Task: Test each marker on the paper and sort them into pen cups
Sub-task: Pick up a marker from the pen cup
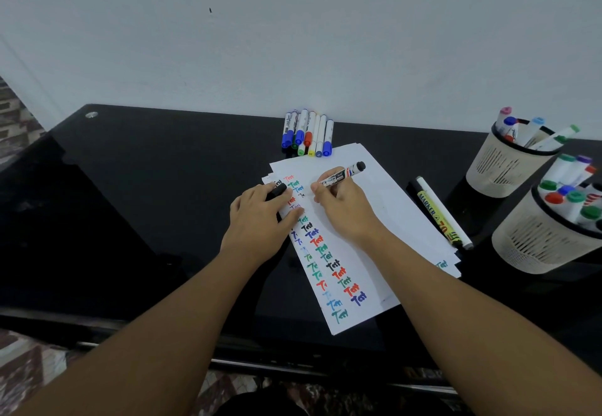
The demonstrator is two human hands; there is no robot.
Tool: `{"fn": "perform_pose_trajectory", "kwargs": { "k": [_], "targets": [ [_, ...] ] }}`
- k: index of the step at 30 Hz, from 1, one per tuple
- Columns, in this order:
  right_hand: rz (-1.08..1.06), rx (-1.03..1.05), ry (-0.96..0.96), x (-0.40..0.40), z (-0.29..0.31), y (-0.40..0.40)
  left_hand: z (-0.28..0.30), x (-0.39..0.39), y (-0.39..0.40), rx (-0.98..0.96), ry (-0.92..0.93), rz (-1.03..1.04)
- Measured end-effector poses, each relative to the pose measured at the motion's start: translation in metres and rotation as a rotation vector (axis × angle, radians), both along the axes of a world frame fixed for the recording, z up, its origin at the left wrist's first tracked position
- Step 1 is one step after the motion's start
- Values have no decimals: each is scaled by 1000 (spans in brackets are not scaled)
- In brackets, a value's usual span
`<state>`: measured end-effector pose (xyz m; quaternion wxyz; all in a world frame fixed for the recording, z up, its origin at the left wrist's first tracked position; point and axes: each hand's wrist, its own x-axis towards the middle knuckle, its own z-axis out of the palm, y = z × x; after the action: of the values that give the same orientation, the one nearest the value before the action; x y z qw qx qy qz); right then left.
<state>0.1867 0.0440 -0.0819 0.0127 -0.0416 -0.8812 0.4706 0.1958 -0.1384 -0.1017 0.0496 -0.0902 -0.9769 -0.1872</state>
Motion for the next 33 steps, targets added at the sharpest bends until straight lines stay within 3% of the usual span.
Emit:
{"fn": "perform_pose_trajectory", "kwargs": {
  "k": [33],
  "targets": [
    [-15, 67, 4, -8, -8, 2, 0, 1, 0, 5, -3, 1]
  ]
}}
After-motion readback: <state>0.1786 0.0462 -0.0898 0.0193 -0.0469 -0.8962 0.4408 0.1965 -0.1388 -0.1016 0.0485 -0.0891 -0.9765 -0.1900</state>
